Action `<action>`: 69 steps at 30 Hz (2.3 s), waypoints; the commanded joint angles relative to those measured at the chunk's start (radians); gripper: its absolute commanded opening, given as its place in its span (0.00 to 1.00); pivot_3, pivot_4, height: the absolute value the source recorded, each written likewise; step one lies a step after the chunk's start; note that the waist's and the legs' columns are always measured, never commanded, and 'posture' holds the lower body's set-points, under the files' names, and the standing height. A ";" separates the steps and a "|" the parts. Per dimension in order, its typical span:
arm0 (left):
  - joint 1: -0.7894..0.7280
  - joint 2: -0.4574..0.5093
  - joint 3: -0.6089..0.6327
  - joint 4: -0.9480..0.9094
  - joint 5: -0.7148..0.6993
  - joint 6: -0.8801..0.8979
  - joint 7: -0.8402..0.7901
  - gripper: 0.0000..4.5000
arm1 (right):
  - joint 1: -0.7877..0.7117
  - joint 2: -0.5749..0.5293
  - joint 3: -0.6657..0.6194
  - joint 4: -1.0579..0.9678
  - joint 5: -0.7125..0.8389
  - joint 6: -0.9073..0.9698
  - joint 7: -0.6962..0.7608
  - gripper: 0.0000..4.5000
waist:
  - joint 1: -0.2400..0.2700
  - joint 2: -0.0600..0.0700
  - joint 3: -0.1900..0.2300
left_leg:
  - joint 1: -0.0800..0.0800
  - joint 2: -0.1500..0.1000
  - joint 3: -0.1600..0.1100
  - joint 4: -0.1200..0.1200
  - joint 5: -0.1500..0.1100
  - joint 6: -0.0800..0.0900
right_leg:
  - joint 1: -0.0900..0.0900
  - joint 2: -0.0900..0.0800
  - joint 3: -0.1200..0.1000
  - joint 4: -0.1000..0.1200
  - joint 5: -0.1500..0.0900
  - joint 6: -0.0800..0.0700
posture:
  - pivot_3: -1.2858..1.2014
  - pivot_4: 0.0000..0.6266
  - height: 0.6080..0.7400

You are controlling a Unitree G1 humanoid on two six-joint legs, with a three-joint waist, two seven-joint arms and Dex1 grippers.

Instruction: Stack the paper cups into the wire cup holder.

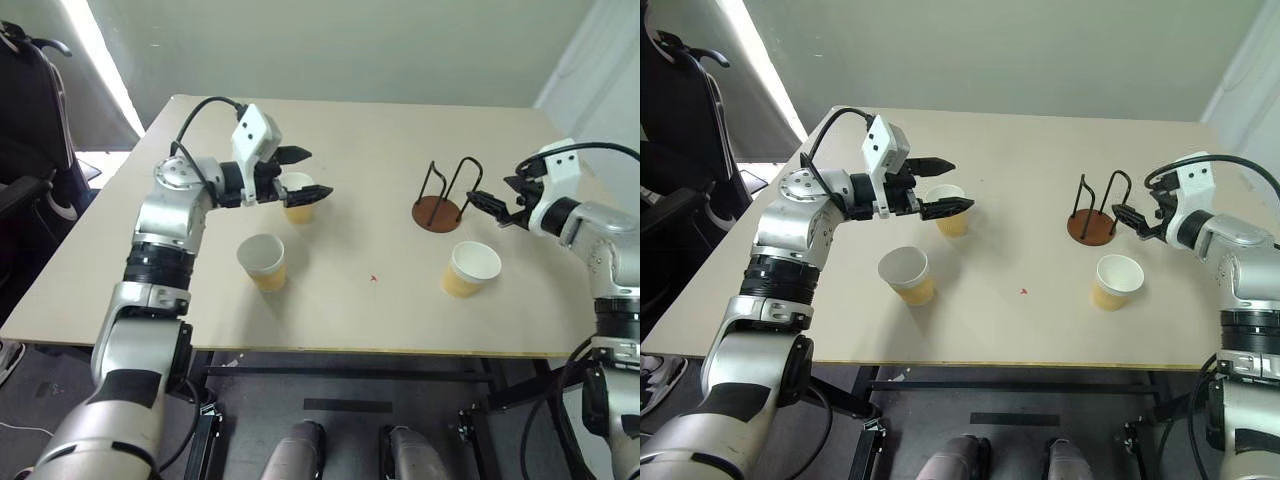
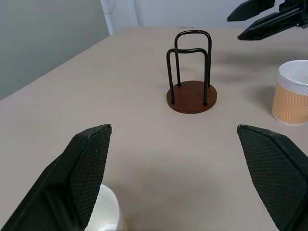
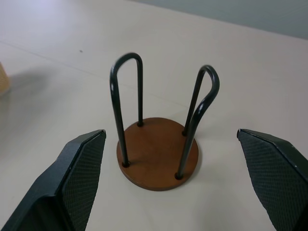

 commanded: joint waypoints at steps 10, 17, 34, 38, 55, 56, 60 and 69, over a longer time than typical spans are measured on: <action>-0.005 0.018 0.026 -0.051 -0.008 0.003 -0.005 1.00 | -0.005 -0.010 0.000 -0.018 -0.012 -0.018 -0.001 0.99 | 0.000 0.000 0.000 | 0.000 0.000 0.000 0.000 0.000 0.000 | 0.000 0.000 0.000 0.000 0.000 0.000 | 0.52 0.24 1.00; -0.003 0.021 0.027 -0.057 -0.009 0.004 -0.001 1.00 | -0.011 0.000 0.024 -0.001 -0.028 -0.023 0.011 0.99 | 0.000 0.000 0.000 | 0.000 0.000 0.000 0.000 0.000 0.000 | 0.000 0.000 0.000 0.000 0.000 0.000 | 0.52 0.24 1.00; -0.007 0.017 0.024 -0.049 -0.005 -0.004 0.002 1.00 | -0.171 0.055 0.117 0.285 -0.132 -0.162 0.015 0.99 | 0.000 0.000 0.000 | 0.000 0.000 0.000 0.000 0.000 0.000 | 0.000 0.000 0.000 0.000 0.000 0.000 | 0.52 0.24 1.00; -0.002 0.023 0.025 -0.053 -0.004 -0.004 0.002 1.00 | -0.212 0.074 0.132 0.368 -0.168 -0.216 0.003 0.99 | -0.001 0.000 0.000 | 0.000 0.000 0.000 0.000 0.000 0.000 | -0.001 0.000 0.000 0.001 0.000 0.000 | 0.52 0.24 1.00; 0.002 0.031 0.025 -0.060 0.000 -0.002 0.008 1.00 | -0.260 0.131 0.128 0.468 -0.221 -0.267 -0.049 0.23 | -0.001 0.000 0.000 | 0.000 0.000 0.000 0.000 -0.001 -0.001 | -0.002 0.000 0.000 0.001 0.000 -0.001 | 0.52 0.24 1.00; 0.002 0.031 0.025 -0.059 0.000 -0.002 0.008 1.00 | -0.260 0.130 0.126 0.462 -0.220 -0.260 -0.047 0.15 | -0.001 0.000 0.000 | 0.000 0.000 0.000 0.000 -0.001 -0.001 | -0.002 0.000 0.000 0.001 0.000 -0.001 | 0.52 0.24 1.00; 0.008 0.036 0.021 -0.062 -0.001 0.001 -0.004 1.00 | -0.253 0.121 0.118 0.405 -0.206 -0.216 -0.027 0.01 | -0.001 0.000 0.000 | 0.000 0.000 0.000 0.000 -0.001 -0.001 | -0.002 0.000 0.000 0.001 0.000 -0.001 | 0.52 0.24 1.00; 0.020 0.083 -0.003 -0.068 0.009 0.012 -0.087 1.00 | -0.172 0.105 0.124 0.046 -0.134 -0.016 0.054 0.01 | -0.002 0.000 0.000 | -0.002 0.000 0.000 -0.001 -0.001 -0.002 | -0.004 0.000 -0.001 0.001 -0.001 -0.002 | 0.52 0.24 1.00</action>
